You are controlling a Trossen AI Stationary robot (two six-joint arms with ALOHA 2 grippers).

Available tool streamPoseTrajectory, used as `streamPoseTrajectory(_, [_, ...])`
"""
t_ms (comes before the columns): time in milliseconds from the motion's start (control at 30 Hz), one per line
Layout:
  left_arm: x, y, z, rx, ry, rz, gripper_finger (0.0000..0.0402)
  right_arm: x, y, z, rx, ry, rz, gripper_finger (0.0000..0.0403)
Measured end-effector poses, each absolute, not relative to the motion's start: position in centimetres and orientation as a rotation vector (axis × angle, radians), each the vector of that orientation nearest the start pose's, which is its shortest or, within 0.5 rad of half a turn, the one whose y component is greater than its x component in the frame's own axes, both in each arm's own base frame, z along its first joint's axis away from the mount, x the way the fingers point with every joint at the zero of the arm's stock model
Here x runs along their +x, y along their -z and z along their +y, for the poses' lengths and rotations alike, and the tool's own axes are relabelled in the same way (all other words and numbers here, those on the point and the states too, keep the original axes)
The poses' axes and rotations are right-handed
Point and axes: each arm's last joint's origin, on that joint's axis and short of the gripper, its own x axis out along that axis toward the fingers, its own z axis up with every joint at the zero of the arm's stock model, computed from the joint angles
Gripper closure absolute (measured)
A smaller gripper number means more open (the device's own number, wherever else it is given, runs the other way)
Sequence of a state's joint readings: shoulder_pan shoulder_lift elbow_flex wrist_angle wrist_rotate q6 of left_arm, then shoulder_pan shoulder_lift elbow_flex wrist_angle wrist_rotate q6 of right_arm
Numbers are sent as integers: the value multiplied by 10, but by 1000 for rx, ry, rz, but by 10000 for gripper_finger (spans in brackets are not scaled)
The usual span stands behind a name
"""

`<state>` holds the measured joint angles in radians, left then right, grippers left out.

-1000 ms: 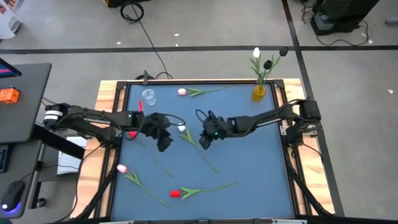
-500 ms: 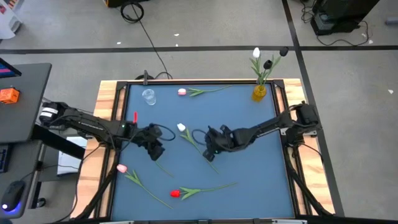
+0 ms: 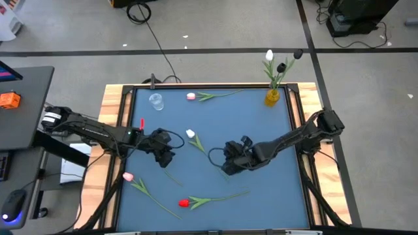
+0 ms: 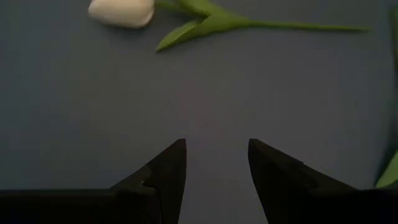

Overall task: Sort flowers into vase by color
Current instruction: Put the white tulip into the yellow vase

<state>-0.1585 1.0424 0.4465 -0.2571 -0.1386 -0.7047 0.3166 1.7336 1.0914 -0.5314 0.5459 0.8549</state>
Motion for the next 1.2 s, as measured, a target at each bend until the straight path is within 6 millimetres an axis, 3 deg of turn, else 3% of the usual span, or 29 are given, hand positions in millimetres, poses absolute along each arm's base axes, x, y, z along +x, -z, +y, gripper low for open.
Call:
streamPoseTrajectory(267, [194, -180, -27, -540, -223, 692, 224, 349, -191, 56, 246, 388, 795, 275])
streamPoseTrajectory(433, [196, -184, -28, -594, -215, 648, 224, 360, -199, 44, 210, 335, 702, 275])
streamPoseTrajectory(900, [192, -180, -34, -615, -215, 702, 224, 386, -162, 35, 150, 308, 658, 261])
streamPoseTrajectory(1200, [192, -181, -36, -612, -207, 694, 224, 387, -142, 37, 197, 334, 714, 260])
